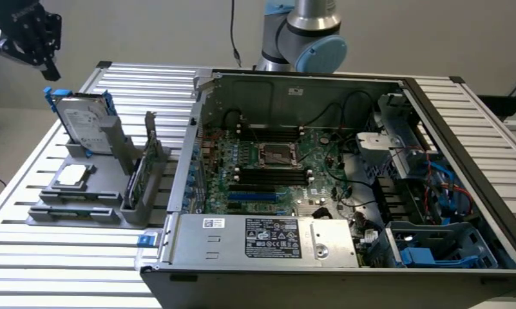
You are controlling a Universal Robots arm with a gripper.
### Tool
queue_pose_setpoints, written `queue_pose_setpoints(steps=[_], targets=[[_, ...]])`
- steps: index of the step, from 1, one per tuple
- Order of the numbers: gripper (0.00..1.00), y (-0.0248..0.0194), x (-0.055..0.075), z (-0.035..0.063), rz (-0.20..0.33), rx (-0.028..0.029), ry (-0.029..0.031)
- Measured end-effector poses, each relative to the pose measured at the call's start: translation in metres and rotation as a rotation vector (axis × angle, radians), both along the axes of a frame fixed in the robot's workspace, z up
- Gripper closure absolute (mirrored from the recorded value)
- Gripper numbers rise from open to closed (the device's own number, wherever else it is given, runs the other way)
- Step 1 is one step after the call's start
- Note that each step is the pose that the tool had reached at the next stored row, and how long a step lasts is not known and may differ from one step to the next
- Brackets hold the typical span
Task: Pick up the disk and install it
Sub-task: 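Pick up the disk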
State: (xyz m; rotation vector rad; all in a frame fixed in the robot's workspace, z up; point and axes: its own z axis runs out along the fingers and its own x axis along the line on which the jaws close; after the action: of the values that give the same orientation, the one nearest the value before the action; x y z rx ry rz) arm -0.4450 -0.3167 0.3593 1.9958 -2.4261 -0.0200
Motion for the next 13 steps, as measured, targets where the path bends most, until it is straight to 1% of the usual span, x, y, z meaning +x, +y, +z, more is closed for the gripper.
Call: queue_pose_setpoints(steps=[3,10,13], targets=[[0.89,0.0,0.0,-0.0019,0.055,0.0,-0.003],[0.89,0.0,0.0,-0.0054,0.179,-0.0002,-0.0142],[0.89,0.0,0.0,-0.0056,0.204,-0.0001,-0.0148]])
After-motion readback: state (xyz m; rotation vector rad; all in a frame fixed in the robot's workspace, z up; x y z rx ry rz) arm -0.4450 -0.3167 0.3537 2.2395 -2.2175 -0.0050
